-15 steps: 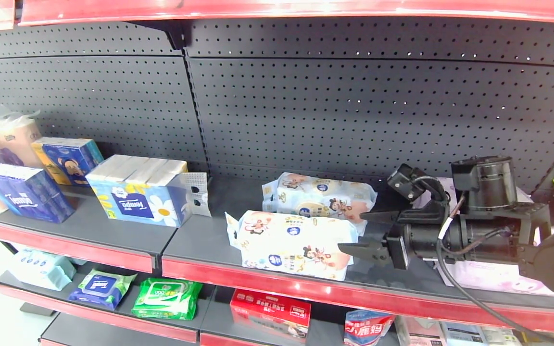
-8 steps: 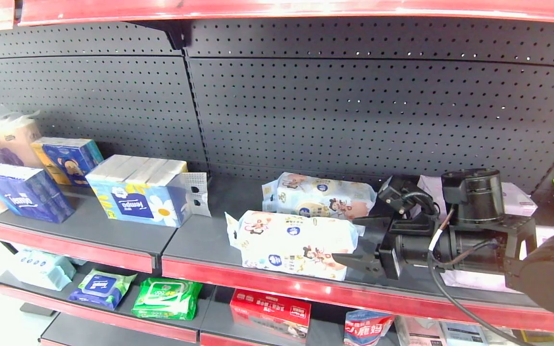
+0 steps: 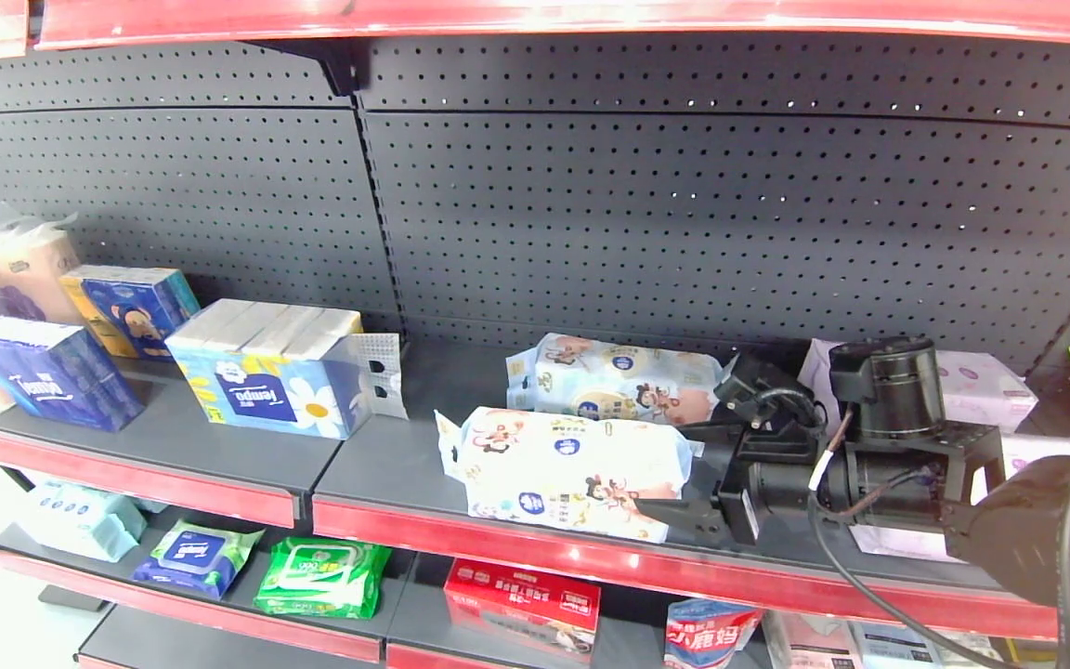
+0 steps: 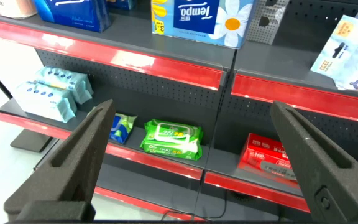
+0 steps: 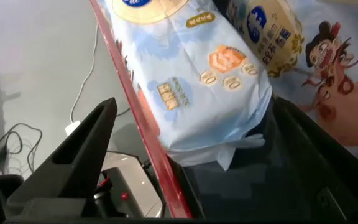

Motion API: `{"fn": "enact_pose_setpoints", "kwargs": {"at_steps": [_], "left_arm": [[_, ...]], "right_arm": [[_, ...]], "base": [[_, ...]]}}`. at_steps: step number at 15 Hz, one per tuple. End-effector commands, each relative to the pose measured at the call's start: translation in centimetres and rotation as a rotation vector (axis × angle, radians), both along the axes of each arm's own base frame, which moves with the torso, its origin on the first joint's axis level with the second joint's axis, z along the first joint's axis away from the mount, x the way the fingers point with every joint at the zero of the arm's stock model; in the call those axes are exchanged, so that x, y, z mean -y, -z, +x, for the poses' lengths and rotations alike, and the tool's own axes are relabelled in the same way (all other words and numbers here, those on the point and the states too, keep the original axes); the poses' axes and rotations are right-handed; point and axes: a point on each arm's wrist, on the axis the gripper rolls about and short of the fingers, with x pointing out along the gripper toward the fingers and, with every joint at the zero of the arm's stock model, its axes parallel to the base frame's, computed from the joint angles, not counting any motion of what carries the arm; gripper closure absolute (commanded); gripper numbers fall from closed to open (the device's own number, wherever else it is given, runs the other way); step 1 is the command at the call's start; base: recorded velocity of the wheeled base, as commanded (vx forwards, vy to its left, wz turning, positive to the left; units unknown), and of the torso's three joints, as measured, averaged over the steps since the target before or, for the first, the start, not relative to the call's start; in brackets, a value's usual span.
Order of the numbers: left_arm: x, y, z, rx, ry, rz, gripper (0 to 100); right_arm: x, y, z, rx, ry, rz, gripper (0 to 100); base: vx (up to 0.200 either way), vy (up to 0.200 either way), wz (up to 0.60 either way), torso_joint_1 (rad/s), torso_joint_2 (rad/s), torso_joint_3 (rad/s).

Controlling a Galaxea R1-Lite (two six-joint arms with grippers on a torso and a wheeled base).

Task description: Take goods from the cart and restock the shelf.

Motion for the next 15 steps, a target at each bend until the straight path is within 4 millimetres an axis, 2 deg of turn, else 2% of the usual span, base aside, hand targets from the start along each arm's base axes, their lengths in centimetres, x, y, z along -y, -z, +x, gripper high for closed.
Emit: {"fn": "enact_pose_setpoints", "kwargs": {"at_steps": [1,15], "left_arm": [[0.0,0.0,0.01,-0.001,-0.001,-0.001,0],[0.0,0.0,0.01,-0.001,-0.001,-0.001,0]], "right_arm": [[-0.18,0.61,0.4,-0.008,0.001,-0.005,0],[-0.63,1.11,1.28,0.033,0.008,0.02,0]], "base": [[0.0,0.0,0.0,0.0,0.0,0.0],[0.0,0.0,0.0,0.0,0.0,0.0]]}}
